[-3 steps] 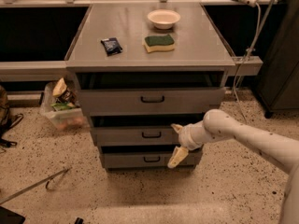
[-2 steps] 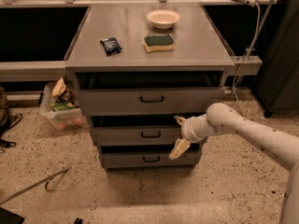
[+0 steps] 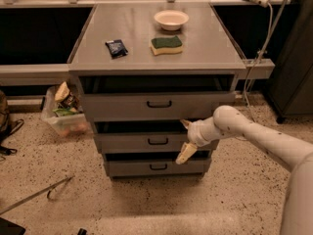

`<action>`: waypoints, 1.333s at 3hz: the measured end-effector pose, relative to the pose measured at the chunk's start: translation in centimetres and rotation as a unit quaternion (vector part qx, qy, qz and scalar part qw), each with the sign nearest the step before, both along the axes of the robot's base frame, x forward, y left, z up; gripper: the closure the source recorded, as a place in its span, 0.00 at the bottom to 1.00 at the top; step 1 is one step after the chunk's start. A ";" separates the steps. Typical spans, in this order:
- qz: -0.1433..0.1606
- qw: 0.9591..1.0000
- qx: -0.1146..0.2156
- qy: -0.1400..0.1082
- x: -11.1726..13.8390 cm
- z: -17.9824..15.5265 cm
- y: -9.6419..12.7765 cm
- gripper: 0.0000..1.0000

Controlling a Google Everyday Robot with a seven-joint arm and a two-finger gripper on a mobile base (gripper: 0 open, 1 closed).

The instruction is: Open middle drawer

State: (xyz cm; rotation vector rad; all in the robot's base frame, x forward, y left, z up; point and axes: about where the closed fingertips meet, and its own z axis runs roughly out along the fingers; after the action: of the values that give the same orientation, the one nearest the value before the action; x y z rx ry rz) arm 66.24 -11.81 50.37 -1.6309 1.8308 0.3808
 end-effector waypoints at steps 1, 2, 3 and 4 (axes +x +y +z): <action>0.024 1.000 -0.002 -0.008 3.4 -1.9 0.8 0.00; 0.026 1.000 -0.001 -0.009 3.9 -2.4 0.9 0.00; 0.033 0.999 -0.013 0.006 3.2 -4.5 2.0 0.00; 0.033 0.999 -0.013 0.006 3.2 -4.5 2.0 0.00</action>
Offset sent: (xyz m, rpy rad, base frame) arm 0.0924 0.0140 -0.0418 0.0144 -0.0270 0.0778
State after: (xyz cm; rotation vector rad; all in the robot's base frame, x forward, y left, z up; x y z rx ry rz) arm 69.43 -9.79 45.87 -1.7134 1.8011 0.3967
